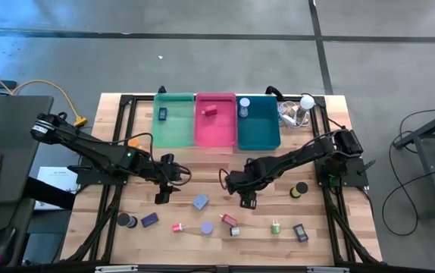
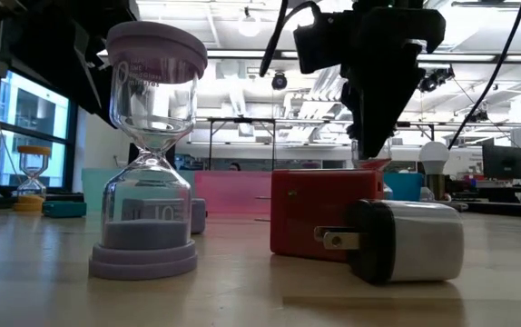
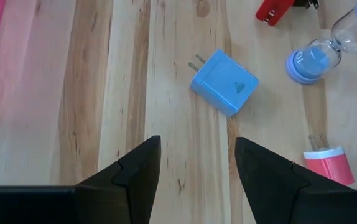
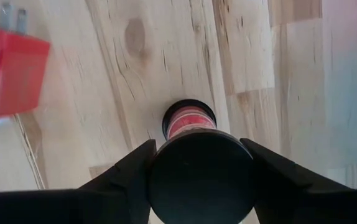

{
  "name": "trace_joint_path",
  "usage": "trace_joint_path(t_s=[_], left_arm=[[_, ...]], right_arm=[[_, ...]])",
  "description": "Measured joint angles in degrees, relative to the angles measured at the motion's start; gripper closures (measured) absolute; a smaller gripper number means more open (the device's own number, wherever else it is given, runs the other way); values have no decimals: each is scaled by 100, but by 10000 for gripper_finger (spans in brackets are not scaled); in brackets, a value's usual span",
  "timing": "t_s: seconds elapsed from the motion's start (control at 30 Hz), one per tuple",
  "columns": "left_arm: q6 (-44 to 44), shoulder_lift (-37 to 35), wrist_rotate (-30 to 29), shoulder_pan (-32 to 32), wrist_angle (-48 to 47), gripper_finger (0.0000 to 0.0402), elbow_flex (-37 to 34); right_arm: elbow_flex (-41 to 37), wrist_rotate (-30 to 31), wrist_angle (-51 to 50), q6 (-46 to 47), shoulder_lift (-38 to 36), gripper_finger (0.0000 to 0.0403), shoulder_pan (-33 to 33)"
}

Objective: Pick & Place Office items
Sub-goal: Put the red hourglass into the dark blue bin

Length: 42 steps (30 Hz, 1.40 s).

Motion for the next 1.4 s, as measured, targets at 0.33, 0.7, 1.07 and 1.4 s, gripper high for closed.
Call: trace_joint_path(t_s=[0.33, 0.7, 1.07, 1.4], left_arm=[[42, 0, -13, 0, 0, 201, 0], [46, 0, -15, 0, 2, 201, 2], [46, 0, -12, 0, 2, 201, 2], [46, 0, 6, -2, -1, 201, 2]], right_arm=[[-2, 189, -422, 46, -386, 206, -4], [888, 1083, -1313, -261, -790, 205, -207], [1701, 816, -1488, -1263, -784, 205, -1401], [1725, 75, -1501, -1915, -784, 205, -3077]])
